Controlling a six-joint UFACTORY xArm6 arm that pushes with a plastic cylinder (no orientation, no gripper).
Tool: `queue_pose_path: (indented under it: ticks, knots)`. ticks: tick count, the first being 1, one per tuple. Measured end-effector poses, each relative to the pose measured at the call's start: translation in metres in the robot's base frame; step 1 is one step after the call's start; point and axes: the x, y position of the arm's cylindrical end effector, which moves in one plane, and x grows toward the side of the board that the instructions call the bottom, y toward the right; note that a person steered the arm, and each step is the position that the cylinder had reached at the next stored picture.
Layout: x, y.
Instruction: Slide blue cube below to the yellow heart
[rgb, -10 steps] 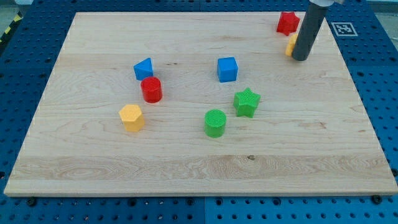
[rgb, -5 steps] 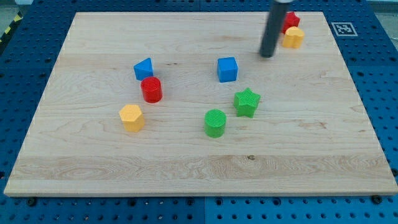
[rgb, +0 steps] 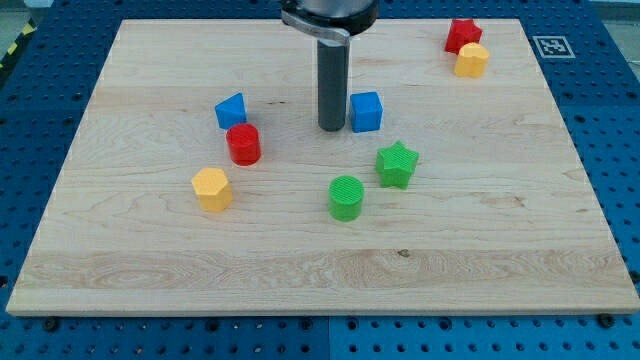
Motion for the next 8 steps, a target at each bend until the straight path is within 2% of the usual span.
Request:
queue_pose_path:
  ticks: [4, 6, 8]
  knots:
    - [-0.005, 0.137]
    - [0.026, 0.176]
    - [0.024, 0.212]
